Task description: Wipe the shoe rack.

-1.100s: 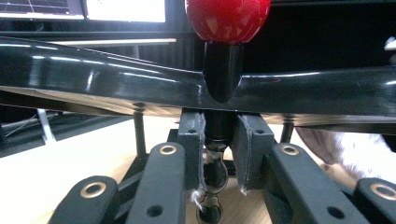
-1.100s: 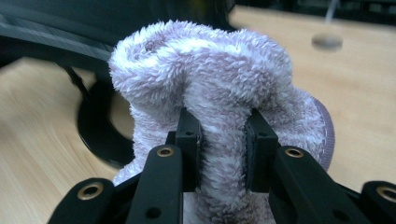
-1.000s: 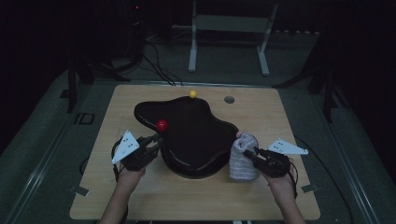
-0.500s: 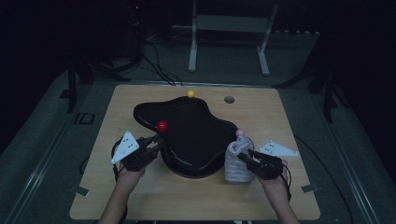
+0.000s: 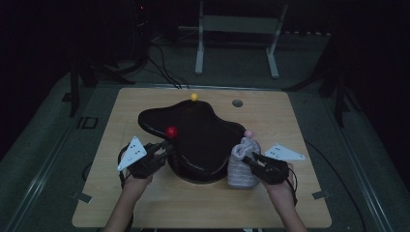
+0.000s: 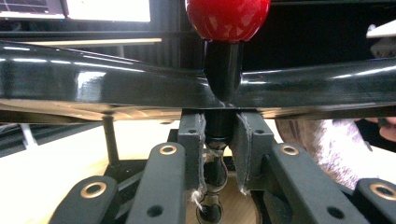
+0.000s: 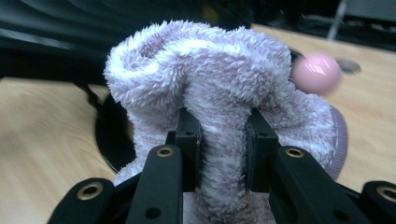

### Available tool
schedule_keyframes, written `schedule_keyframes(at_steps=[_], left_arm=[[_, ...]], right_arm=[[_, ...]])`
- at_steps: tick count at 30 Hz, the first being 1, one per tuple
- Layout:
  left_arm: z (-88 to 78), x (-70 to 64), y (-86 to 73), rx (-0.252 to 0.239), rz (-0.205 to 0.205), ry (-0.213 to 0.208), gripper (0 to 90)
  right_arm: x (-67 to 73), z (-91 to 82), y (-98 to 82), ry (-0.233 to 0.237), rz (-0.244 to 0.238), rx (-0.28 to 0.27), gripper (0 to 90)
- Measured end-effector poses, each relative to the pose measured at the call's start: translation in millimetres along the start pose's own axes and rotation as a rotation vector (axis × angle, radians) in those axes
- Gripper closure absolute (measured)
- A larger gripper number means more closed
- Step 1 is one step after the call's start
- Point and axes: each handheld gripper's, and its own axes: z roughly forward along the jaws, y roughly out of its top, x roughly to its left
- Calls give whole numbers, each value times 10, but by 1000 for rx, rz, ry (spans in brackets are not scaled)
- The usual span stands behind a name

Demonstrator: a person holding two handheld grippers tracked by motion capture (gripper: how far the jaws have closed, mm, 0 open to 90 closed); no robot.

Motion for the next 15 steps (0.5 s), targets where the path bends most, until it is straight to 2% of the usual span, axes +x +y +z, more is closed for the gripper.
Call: schedule_keyframes(at_steps=[3, 6, 10, 12, 13, 15], left_arm=[[6, 0, -10, -8, -5, -5, 753], [12, -9, -8, -7, -3, -6, 753], [13, -2, -13, -11, -11, -14, 752], [17, -7, -13, -11, -15, -19, 751], [16, -8, -13, -11, -15, -17, 751], [17, -11, -13, -11, -16, -15, 751]], right_arm=[[35, 35, 22, 12, -14, 2, 719], [-4, 92, -38, 11, 8, 28, 719], [26, 51, -20, 13, 5, 27, 719], [114, 0, 57, 23, -27, -1, 719], [136, 17, 57, 18, -45, 3, 719], [142, 66, 16, 21, -42, 18, 719]])
